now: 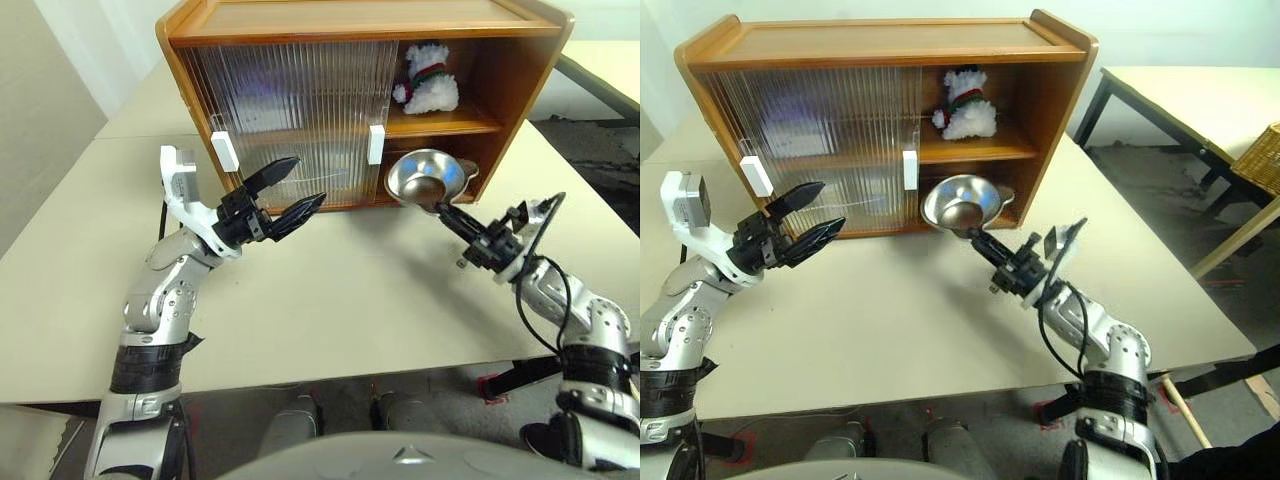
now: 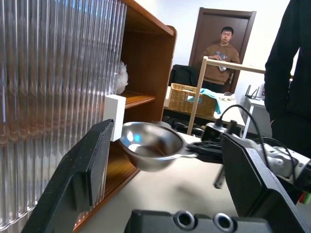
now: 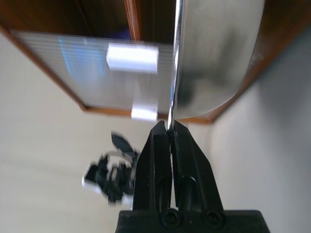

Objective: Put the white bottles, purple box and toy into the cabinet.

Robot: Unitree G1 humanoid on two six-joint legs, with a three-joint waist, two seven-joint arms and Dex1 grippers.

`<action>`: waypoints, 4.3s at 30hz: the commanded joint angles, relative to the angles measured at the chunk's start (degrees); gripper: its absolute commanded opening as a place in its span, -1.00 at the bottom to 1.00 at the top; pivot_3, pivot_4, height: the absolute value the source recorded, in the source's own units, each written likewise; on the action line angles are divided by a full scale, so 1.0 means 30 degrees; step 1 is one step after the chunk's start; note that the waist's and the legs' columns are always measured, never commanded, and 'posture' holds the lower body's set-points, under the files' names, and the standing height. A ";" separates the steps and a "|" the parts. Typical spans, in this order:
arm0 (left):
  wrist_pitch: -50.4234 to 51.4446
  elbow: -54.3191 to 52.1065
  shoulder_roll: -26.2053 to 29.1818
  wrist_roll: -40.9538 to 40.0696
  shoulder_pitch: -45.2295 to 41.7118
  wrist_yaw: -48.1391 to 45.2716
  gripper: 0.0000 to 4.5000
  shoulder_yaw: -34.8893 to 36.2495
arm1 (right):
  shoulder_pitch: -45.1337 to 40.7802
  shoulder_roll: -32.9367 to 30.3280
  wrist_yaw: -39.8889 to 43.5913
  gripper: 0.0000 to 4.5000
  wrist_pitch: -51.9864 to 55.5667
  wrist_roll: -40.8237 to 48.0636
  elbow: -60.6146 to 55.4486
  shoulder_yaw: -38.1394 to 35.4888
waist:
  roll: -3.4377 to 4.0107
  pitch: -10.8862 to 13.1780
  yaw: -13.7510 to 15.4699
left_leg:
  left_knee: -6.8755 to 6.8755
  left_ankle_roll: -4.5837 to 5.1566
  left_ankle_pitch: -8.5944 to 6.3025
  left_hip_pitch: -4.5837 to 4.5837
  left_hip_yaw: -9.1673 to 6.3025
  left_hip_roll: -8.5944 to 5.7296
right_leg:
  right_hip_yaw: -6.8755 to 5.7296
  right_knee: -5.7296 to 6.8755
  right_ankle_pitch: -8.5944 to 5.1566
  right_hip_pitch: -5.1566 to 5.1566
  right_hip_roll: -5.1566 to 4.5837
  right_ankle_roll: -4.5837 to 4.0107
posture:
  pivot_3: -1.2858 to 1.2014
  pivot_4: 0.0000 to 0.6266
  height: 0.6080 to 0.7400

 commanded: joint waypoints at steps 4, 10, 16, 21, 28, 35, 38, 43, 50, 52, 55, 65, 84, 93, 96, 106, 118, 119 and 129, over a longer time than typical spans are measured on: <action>0.0022 -0.0779 0.0266 0.0176 0.0517 0.0433 1.00 0.0275 | -0.2114 0.0686 0.1267 -0.98 -0.1349 -0.2440 0.2782 -0.0211 | 0.0017 -0.0011 0.0142 | -0.0001 0.0001 0.0001 -0.0001 -0.0013 0.0003 | -0.0015 0.0001 0.0019 -0.0013 0.0001 -0.0034 | -0.02 -0.89 1.00; 0.0136 -0.1667 0.0416 0.0051 0.1173 0.1023 1.00 0.0518 | -0.3897 0.0988 0.2975 -0.98 -0.2227 -0.4903 0.5508 -0.0567 | 0.0029 -0.0017 0.0374 | -0.0007 0.0001 0.0001 -0.0008 -0.0015 0.0004 | -0.0028 0.0007 0.0025 -0.0013 0.0001 -0.0058 | 0.00 -0.89 1.00; 0.0268 -0.2510 0.0647 -0.0135 0.1905 0.1548 1.00 0.0772 | -0.5575 0.1429 0.4210 -0.98 -0.4185 -0.7579 0.7816 -0.1233 | 0.0042 -0.0012 0.0577 | -0.0015 0.0000 0.0001 -0.0007 -0.0027 0.0011 | -0.0038 0.0029 0.0043 -0.0028 0.0012 -0.0108 | 0.03 -0.87 1.00; 0.0358 -0.2886 0.0752 -0.0212 0.2165 0.1779 1.00 0.0902 | -0.6564 0.2450 0.3820 -0.98 -0.5222 -0.8761 0.7757 -0.1838 | 0.0050 -0.0012 0.0748 | -0.0014 -0.0003 0.0002 -0.0005 -0.0035 0.0013 | -0.0048 0.0054 0.0049 -0.0042 0.0020 -0.0179 | 0.04 -0.88 1.00; 0.0530 -0.3040 0.0956 -0.0280 0.1979 0.1980 1.00 0.0964 | -0.7064 0.4586 0.1764 -0.98 -0.7141 -0.9819 0.5893 -0.2405 | 0.0054 -0.0012 0.0933 | -0.0012 -0.0009 0.0003 -0.0004 -0.0038 0.0015 | -0.0059 0.0152 0.0020 -0.0097 0.0039 -0.0278 | 0.04 -0.89 1.00; 0.0593 -0.2917 0.1095 -0.0332 0.1763 0.1973 1.00 0.0951 | -0.7477 0.4644 0.2109 -0.98 -0.8760 -1.1500 0.7378 -0.2771 | 0.0056 -0.0012 0.0985 | -0.0009 -0.0020 -0.0003 -0.0005 -0.0037 0.0009 | -0.0059 0.0260 -0.0017 -0.0151 0.0036 -0.0341 | 0.03 -0.88 1.00; 0.0551 -0.2814 0.0981 -0.0276 0.1602 0.1946 1.00 0.0795 | -0.7648 0.4455 0.2614 -0.98 -0.9357 -1.2472 0.8487 -0.2772 | 0.0056 -0.0012 0.0983 | -0.0011 -0.0023 -0.0002 -0.0004 -0.0038 0.0013 | -0.0060 0.0267 -0.0020 -0.0154 0.0038 -0.0346 | 0.02 -0.88 1.00; 0.0489 -0.2622 0.0852 -0.0184 0.1441 0.1891 1.00 0.0676 | -0.8401 0.3464 0.4346 -0.35 -1.0338 -1.4082 1.1784 -0.3003 | 0.0058 -0.0013 0.0978 | -0.0009 -0.0024 -0.0002 -0.0005 -0.0035 0.0014 | -0.0055 0.0274 -0.0015 -0.0157 0.0038 -0.0347 | 0.02 -0.88 1.00; 0.0344 -0.2257 0.0621 -0.0060 0.1174 0.1719 1.00 0.0527 | -0.8814 0.2002 0.6215 0.80 -1.0760 -1.5496 1.4689 -0.3626 | 0.0051 -0.0021 0.0971 | 0.0003 -0.0022 0.0000 -0.0002 -0.0032 0.0016 | -0.0060 0.0278 -0.0007 -0.0137 0.0039 -0.0354 | 0.00 -0.89 1.00; 0.0308 -0.2163 0.0523 -0.0021 0.1116 0.1671 1.00 0.0480 | -0.8909 0.1563 0.6672 0.98 -1.0755 -1.5800 1.5363 -0.3820 | 0.0050 -0.0026 0.0970 | 0.0034 -0.0021 0.0000 0.0011 -0.0032 0.0016 | -0.0058 0.0277 0.0002 -0.0106 0.0038 -0.0362 | 0.00 -0.89 1.00; 0.0174 -0.1882 0.0296 0.0046 0.0974 0.1467 1.00 0.0330 | -0.8517 0.0635 0.7791 0.98 -0.9657 -1.6298 1.5376 -0.3693 | 0.0042 -0.0031 0.0948 | 0.0073 -0.0022 0.0001 0.0020 -0.0029 0.0012 | -0.0055 0.0271 0.0029 -0.0080 0.0033 -0.0418 | -0.01 -0.89 1.00; -0.0247 -0.0965 -0.0125 0.0260 0.0495 0.0862 1.00 -0.0032 | -0.4006 0.0314 1.0595 0.98 -0.4918 -1.6855 0.5793 -0.1041 | 0.0044 -0.0034 0.0719 | 0.0080 -0.0007 0.0036 0.0054 0.0002 0.0014 | -0.0036 0.0273 0.0004 -0.0046 0.0052 -0.0467 | -0.05 -0.92 1.00; -0.0487 -0.0668 -0.0089 0.0293 0.0533 0.0600 1.00 0.0022 | -0.0730 0.1663 1.1330 -0.98 -1.7154 -2.9545 -0.5682 1.0704 | 0.0048 -0.0036 -0.0045 | 0.0082 0.0006 0.0053 0.0181 -0.0031 0.0014 | -0.0034 0.0259 -0.0085 0.0040 0.0061 -0.0225 | -0.04 -0.93 1.00; -0.0556 -0.0855 -0.0041 0.0322 0.0773 0.0783 1.00 0.0163 | -0.3237 0.3885 0.7904 -0.98 -1.9001 -3.2853 -0.3449 1.1582 | 0.0047 -0.0040 0.0173 | 0.0062 -0.0055 0.0020 0.0207 -0.0068 0.0013 | -0.0056 0.0257 -0.0070 -0.0009 0.0058 -0.0392 | -0.02 -0.94 1.00; -0.0590 -0.0871 -0.0085 0.0335 0.0780 0.0859 1.00 0.0134 | -0.3983 0.4509 0.7094 -0.98 -1.9106 -3.3221 -0.2483 1.1477 | 0.0047 -0.0041 0.0187 | 0.0059 -0.0082 0.0003 0.0189 -0.0068 0.0013 | -0.0058 0.0258 -0.0064 -0.0032 0.0057 -0.0391 | -0.02 -0.93 1.00; -0.0668 -0.0875 -0.0166 0.0342 0.0778 0.0952 1.00 0.0017 | -0.4986 0.5218 0.2511 -0.98 -1.9193 -3.5572 -0.0939 1.0771 | 0.0048 -0.0041 0.0246 | 0.0019 -0.0097 -0.0012 0.0159 -0.0096 0.0021 | -0.0096 0.0258 -0.0032 -0.0076 0.0056 -0.0334 | -0.03 -0.93 1.00; -0.0668 -0.0180 -0.0230 0.0348 0.0311 0.0480 1.00 -0.0191 | -0.2150 0.4047 -0.2322 -0.98 -1.5364 -3.8527 -0.5799 0.8514 | 0.0045 -0.0043 0.0202 | 0.0055 -0.0094 -0.0009 0.0131 -0.0101 0.0018 | -0.0102 0.0258 0.0003 -0.0081 0.0046 -0.0263 | -0.07 -0.93 1.00; -0.0681 -0.0062 -0.0264 0.0369 0.0196 0.0417 1.00 -0.0236 | -0.2083 0.4080 -0.2597 -0.98 -1.4870 -3.8470 -0.5944 0.8148 | 0.0045 -0.0043 0.0162 | 0.0055 -0.0092 -0.0008 0.0133 -0.0103 0.0019 | -0.0102 0.0258 0.0005 -0.0082 0.0048 -0.0253 | -0.07 -0.93 1.00; -0.0738 0.0485 -0.0503 0.0511 -0.0328 0.0055 1.00 -0.0363 | -0.2396 0.3547 -0.5088 -0.98 -1.4398 -3.8538 -0.4610 0.6098 | 0.0047 -0.0043 -0.0266 | 0.0053 -0.0087 -0.0005 0.0134 -0.0102 0.0018 | -0.0080 0.0258 0.0016 -0.0069 0.0050 -0.0177 | -0.09 -0.93 1.00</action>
